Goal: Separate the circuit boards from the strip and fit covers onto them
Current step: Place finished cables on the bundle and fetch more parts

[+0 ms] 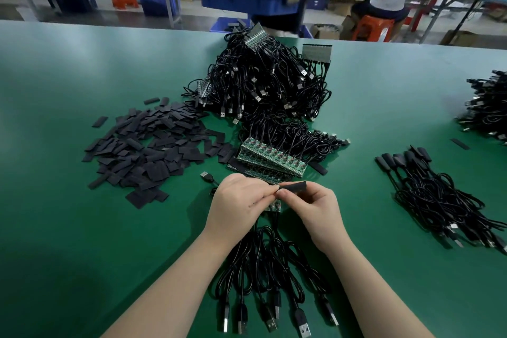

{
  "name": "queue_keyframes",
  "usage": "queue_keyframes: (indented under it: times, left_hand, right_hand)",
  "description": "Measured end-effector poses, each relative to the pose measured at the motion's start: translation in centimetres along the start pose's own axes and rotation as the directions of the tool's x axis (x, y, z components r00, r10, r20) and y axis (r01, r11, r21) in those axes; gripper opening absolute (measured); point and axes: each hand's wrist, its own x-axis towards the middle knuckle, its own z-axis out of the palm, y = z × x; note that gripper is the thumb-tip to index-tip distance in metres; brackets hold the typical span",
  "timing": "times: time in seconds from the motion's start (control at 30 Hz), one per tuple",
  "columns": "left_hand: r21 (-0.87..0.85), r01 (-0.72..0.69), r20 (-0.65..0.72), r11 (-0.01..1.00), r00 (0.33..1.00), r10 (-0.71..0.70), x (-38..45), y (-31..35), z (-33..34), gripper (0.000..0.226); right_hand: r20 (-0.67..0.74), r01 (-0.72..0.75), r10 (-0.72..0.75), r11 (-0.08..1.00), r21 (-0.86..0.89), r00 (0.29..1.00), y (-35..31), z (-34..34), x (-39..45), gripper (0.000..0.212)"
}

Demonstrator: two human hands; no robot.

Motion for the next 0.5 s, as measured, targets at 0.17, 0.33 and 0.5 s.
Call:
queue_keyframes:
  times: [0.17, 0.33, 0.5]
  left_hand:
    - [0.013, -0.013, 0.003, 1.000, 1.000, 0.013, 0.10, 0.01, 0.01, 0.014]
    - [0.027, -0.042, -0.022, 0.999, 0.999, 0.043, 0.17, -0.08, -0.01, 0.018]
    - [-0.014, 0.112, -0.042, 0.994, 0.993, -0.112, 0.22, 0.27, 0.20, 0.014]
  right_hand:
    - [0.011, -0.003, 0.004, 1.000, -0.030, 1.000, 0.01, 0.00, 0.04, 0.011]
    - [0.068, -0.016, 0.016, 1.000, 0.000, 0.998, -0.29, -0.18, 0.10, 0.011]
    - [-0.028, -0.016, 0.018, 0.998, 0.054, 0.999, 0.10, 0.11, -0.09, 0.014]
